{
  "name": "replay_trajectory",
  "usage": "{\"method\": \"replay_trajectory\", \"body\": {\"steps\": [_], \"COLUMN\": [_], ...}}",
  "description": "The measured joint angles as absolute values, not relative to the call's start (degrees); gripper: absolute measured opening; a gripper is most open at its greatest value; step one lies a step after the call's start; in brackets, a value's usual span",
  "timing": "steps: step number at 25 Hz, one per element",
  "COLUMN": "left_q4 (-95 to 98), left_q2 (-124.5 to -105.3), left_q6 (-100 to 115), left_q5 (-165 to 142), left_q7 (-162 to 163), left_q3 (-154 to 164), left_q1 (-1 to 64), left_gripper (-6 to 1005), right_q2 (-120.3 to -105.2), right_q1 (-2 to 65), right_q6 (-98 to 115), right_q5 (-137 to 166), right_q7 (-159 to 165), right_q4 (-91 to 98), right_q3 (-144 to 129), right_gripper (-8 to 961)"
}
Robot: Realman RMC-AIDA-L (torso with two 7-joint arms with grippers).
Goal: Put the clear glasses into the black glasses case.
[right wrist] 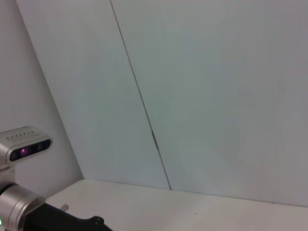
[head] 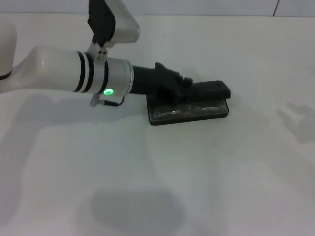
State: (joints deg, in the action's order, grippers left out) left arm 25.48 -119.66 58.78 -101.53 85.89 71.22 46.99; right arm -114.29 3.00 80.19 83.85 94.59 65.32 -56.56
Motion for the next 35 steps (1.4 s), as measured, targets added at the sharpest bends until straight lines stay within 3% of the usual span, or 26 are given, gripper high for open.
{"method": "replay_trajectory", "body": {"steps": [9, 14, 19, 25, 27, 30, 35], "left_q4": [29.66, 45.63, 60.7, 63.37, 62.68, 62.11, 58.87], "left_q2": [-119.71, -119.92, -118.74, -118.26, -116.46, -115.63, -115.04], "left_q6": [63.54, 75.39, 91.05, 104.98, 106.32, 106.89, 110.83], "left_q5": [-101.46, -97.21, -91.15, -88.28, -90.74, -91.44, -89.56], "left_q7": [85.91, 88.52, 95.0, 95.41, 96.57, 97.0, 96.67], "left_q3": [76.07, 77.13, 73.63, 63.29, 61.79, 61.74, 57.08], "left_q1": [44.74, 36.63, 27.95, 25.05, 24.55, 24.29, 24.25], "left_gripper": [255, 256, 258, 395, 437, 501, 524], "right_q2": [-114.41, -114.17, -114.13, -114.43, -114.56, -114.66, -114.69], "right_q1": [2.55, 2.87, 5.56, 8.56, 9.79, 11.15, 12.93], "right_q6": [81.75, 84.35, 90.32, 94.17, 94.32, 94.1, 94.13], "right_q5": [83.81, 85.02, 87.48, 86.83, 86.45, 84.82, 83.02], "right_q7": [94.57, 94.57, 92.82, 91.72, 91.54, 91.0, 90.57], "right_q4": [65.21, 64.32, 63.3, 63.18, 63.52, 63.65, 63.48], "right_q3": [-56.55, -56.44, -56.91, -61.71, -64.73, -68.67, -71.74], "right_gripper": [333, 334, 335, 337, 407, 511, 619]}}
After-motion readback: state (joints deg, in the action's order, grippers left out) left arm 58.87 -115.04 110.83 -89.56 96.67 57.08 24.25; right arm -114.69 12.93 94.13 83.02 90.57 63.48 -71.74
